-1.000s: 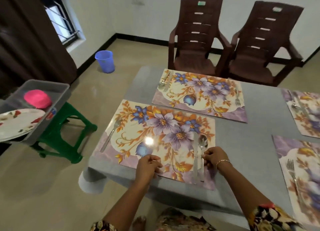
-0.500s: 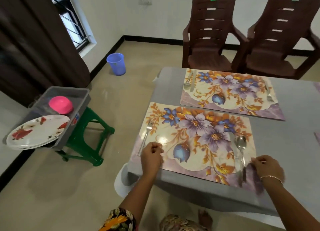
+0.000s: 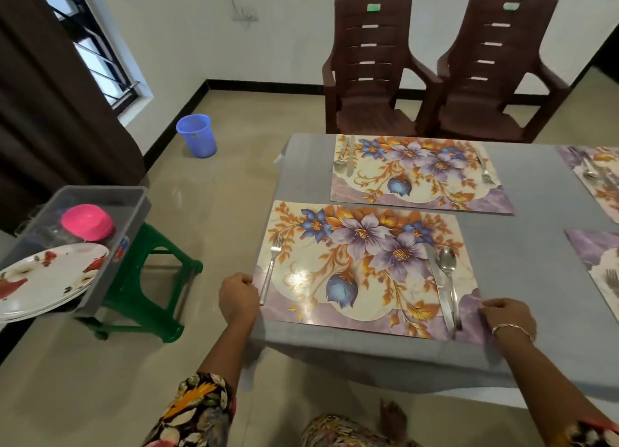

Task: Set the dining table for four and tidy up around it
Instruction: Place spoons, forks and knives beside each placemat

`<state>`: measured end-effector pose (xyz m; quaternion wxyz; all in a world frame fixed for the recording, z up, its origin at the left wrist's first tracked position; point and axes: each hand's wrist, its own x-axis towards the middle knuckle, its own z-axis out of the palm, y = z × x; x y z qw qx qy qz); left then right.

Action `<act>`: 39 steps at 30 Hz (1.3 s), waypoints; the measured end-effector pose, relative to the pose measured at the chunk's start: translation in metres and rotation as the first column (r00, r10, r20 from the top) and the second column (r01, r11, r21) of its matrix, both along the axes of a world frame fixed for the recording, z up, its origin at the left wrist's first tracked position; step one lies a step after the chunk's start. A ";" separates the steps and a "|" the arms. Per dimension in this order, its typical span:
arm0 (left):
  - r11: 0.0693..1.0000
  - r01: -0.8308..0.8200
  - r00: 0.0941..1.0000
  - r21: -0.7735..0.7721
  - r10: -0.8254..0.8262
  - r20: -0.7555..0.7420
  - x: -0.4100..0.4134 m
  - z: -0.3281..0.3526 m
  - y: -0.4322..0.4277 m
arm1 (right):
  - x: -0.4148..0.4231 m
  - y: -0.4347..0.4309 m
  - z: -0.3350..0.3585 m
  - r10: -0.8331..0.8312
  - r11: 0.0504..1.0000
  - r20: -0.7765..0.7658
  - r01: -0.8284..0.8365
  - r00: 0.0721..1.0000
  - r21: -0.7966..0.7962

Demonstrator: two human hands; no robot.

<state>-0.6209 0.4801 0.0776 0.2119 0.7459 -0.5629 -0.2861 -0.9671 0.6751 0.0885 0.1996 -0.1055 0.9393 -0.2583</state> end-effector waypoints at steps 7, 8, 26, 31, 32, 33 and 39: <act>0.998 0.040 0.999 0.053 -0.038 -0.032 0.010 0.002 -0.005 | -0.001 0.002 0.000 -0.003 1.000 0.039 0.004 0.999 -0.012; 0.996 0.057 0.998 0.066 -0.054 -0.041 0.011 0.002 -0.005 | -0.001 0.002 0.001 -0.001 1.000 0.036 0.001 0.999 -0.016; 0.992 0.078 0.997 0.102 -0.080 0.012 0.012 0.007 0.008 | 0.004 0.021 -0.004 0.006 0.999 -0.037 -0.004 0.999 0.047; 0.994 0.074 0.997 0.085 -0.076 0.024 0.015 0.003 0.013 | 0.006 0.027 -0.007 0.038 0.997 -0.050 -0.034 0.998 0.076; 0.993 0.077 0.996 0.087 -0.080 0.030 0.015 0.003 0.013 | 0.007 0.028 -0.008 0.051 0.996 -0.057 -0.046 0.997 0.075; 0.993 0.076 0.996 0.091 -0.080 0.040 0.014 0.004 0.014 | 0.007 0.028 -0.008 0.060 0.996 -0.064 -0.055 0.996 0.072; 0.996 0.060 0.980 -0.067 -0.045 0.195 -0.010 0.019 0.034 | 0.008 0.038 -0.009 0.065 0.998 -0.049 -0.065 0.997 -0.012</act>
